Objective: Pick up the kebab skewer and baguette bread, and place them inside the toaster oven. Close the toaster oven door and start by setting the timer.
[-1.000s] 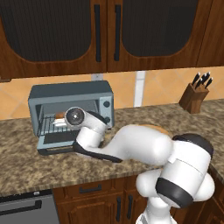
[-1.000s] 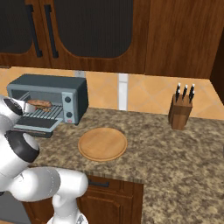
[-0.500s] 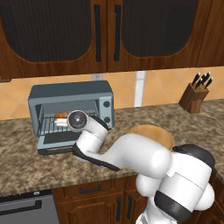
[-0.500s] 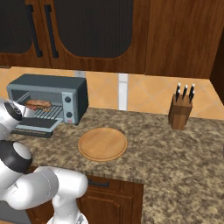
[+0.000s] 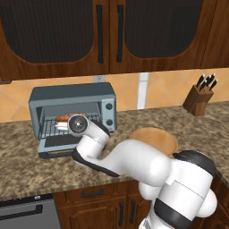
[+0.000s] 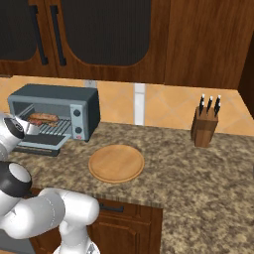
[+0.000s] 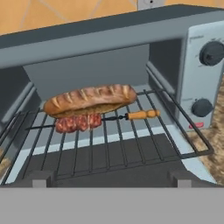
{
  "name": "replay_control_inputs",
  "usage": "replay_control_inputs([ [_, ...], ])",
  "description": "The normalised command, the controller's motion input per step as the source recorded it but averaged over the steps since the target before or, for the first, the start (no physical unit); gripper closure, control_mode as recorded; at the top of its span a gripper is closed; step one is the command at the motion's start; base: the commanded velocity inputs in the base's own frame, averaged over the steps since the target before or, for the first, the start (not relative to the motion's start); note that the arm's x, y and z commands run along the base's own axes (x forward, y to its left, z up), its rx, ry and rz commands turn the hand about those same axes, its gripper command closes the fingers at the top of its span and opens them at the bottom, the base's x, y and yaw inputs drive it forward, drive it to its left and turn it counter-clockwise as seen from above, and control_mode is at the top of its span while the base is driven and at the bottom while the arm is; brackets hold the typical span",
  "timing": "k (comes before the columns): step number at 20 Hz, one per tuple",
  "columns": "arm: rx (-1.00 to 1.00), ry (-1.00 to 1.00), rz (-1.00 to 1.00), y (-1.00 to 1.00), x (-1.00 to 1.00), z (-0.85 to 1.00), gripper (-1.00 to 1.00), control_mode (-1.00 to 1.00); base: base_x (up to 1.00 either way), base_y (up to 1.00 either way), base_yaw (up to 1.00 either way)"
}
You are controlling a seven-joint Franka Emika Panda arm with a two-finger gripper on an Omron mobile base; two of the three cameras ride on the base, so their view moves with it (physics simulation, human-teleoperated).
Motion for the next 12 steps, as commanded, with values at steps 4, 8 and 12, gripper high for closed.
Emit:
replay_control_inputs([
  [4,0.0,0.0,0.0,0.0,-0.09,-0.45,-1.0,-1.0,0.0,0.0,0.0],
  [8,0.0,-0.01,0.0,0.0,-0.01,-0.4,-1.0,-1.0,0.0,0.0,0.0],
  [12,0.0,0.0,0.01,0.0,0.0,-0.17,-1.0,-1.0,0.0,0.0,0.0],
])
